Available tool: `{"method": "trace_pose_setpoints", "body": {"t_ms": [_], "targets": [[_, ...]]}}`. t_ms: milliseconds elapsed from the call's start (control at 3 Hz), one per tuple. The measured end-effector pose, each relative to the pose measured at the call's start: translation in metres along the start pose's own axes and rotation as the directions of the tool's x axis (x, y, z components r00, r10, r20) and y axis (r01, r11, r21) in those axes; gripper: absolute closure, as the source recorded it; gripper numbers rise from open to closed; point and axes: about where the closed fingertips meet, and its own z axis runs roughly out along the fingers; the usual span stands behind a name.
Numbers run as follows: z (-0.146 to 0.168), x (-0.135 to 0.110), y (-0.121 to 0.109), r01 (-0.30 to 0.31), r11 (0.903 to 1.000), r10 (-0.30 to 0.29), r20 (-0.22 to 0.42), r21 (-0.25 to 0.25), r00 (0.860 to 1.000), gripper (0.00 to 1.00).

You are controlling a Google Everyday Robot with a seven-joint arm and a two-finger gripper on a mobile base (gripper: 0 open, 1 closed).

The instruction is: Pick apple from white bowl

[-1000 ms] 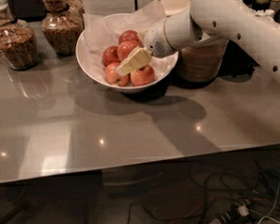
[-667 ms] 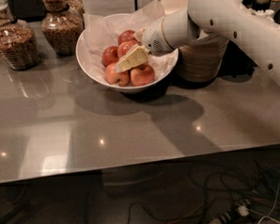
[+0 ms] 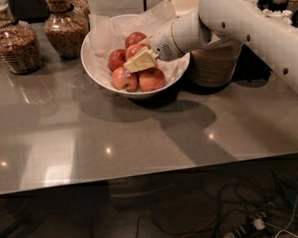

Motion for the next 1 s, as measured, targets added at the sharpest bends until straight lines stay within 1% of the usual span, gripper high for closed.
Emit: {"method": "trace_pose_setpoints", "body": {"t_ms": [333,667,1000], "targets": [[-0.007,0.0,0.002,-0.009,0.9999,0.009,0.005,0.005,1.0,0.89],[-0.025,-0.014,0.002,0.007,0.9998,-0.008,0.032,0.02,0.999,1.0],[-0.053,-0.035,0.005,0.047,0.9986,-0.048,0.071,0.025,0.996,1.0]]}}
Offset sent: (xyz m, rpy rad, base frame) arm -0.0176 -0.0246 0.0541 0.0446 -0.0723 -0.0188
